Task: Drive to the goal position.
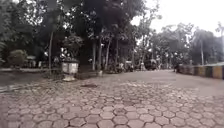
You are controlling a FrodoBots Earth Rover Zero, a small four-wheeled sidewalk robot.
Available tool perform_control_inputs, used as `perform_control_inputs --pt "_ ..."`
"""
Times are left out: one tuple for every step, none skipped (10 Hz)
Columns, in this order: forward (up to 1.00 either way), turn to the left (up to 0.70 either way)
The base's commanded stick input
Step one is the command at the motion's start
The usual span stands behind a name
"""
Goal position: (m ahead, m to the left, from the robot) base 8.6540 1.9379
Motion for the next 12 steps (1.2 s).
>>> perform_control_inputs --pt "0.69 0.00" --pt "0.69 0.00" --pt "0.69 0.00" --pt "0.69 0.00" --pt "0.69 0.00" --pt "0.69 0.00" --pt "0.69 0.00" --pt "0.69 0.00" --pt "0.69 0.00" --pt "0.69 0.00" --pt "0.69 0.00" --pt "0.69 0.00"
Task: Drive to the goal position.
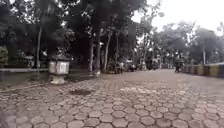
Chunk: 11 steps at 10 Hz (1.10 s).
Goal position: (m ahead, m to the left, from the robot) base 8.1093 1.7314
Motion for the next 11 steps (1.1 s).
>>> perform_control_inputs --pt "0.69 0.00" --pt "0.69 0.00" --pt "0.69 0.00" --pt "0.69 0.00" --pt "0.69 0.00" --pt "0.69 0.00" --pt "0.69 0.00" --pt "0.69 0.00" --pt "0.69 0.00" --pt "0.69 0.00" --pt "0.69 0.00"
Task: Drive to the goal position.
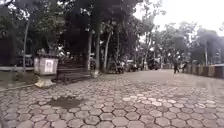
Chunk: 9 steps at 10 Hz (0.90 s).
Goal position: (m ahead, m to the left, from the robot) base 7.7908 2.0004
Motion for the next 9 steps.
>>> perform_control_inputs --pt "0.69 0.00" --pt "0.69 0.00" --pt "0.69 0.00" --pt "0.69 0.00" --pt "0.69 0.00" --pt "0.69 0.00" --pt "0.69 0.00" --pt "0.69 0.00" --pt "0.69 0.00"
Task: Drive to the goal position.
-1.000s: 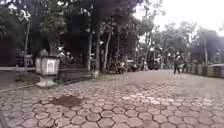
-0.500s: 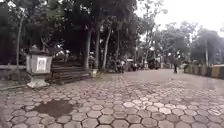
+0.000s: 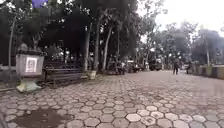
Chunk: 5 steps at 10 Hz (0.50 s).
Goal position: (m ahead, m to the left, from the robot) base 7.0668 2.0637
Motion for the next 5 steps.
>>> perform_control_inputs --pt "0.69 0.00" --pt "0.69 0.00" --pt "0.69 0.00" --pt "0.69 0.00" --pt "0.69 0.00"
